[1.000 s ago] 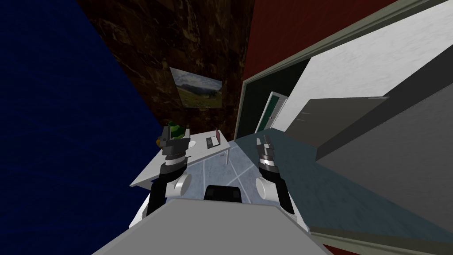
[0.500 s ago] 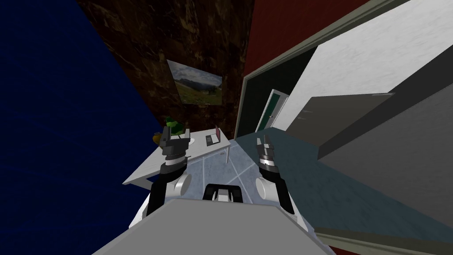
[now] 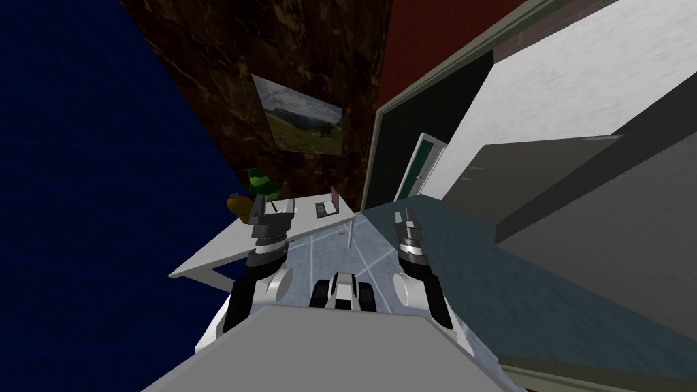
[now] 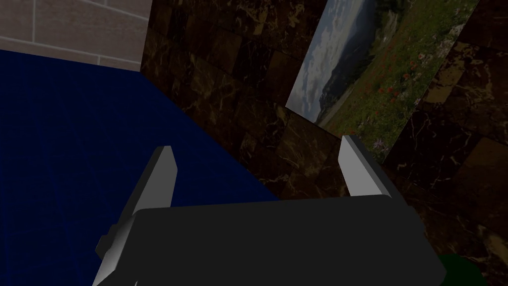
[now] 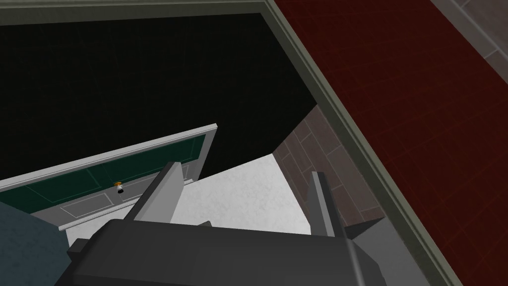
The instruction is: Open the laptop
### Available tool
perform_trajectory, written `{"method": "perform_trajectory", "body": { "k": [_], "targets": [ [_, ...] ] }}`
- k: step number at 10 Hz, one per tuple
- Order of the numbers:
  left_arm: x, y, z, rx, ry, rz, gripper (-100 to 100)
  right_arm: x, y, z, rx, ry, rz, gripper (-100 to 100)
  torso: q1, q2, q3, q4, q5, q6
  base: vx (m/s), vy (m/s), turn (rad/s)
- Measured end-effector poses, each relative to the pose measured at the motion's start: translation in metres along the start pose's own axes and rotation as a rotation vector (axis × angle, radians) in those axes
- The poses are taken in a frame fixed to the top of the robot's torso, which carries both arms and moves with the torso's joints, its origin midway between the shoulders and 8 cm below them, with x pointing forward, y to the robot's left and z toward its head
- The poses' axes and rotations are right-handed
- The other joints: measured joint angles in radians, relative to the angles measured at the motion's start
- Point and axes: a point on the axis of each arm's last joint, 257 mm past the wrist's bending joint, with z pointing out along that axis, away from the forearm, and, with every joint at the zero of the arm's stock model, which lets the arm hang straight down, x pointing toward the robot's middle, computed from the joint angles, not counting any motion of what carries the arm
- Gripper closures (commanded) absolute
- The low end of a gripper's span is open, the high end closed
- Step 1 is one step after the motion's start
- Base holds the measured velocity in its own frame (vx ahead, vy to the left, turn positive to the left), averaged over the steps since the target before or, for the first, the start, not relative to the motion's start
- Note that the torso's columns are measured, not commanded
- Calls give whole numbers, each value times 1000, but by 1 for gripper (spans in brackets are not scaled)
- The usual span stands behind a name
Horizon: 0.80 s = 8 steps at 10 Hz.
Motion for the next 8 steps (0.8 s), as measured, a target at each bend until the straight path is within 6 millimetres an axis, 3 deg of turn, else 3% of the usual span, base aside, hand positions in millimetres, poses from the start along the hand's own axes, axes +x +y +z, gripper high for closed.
{"method": "perform_trajectory", "body": {
  "k": [3,8],
  "targets": [
    [1,16,-1,-54,39,-8,-100,0,0,0,0,0,0,0,1,3,-6,4,0,0,105,-69,68],
    [-21,66,-12,-208,22,-55,-100,0,0,0,0,0,0,0,2,6,-4,5,1,0,124,-102,74]
  ]
}}
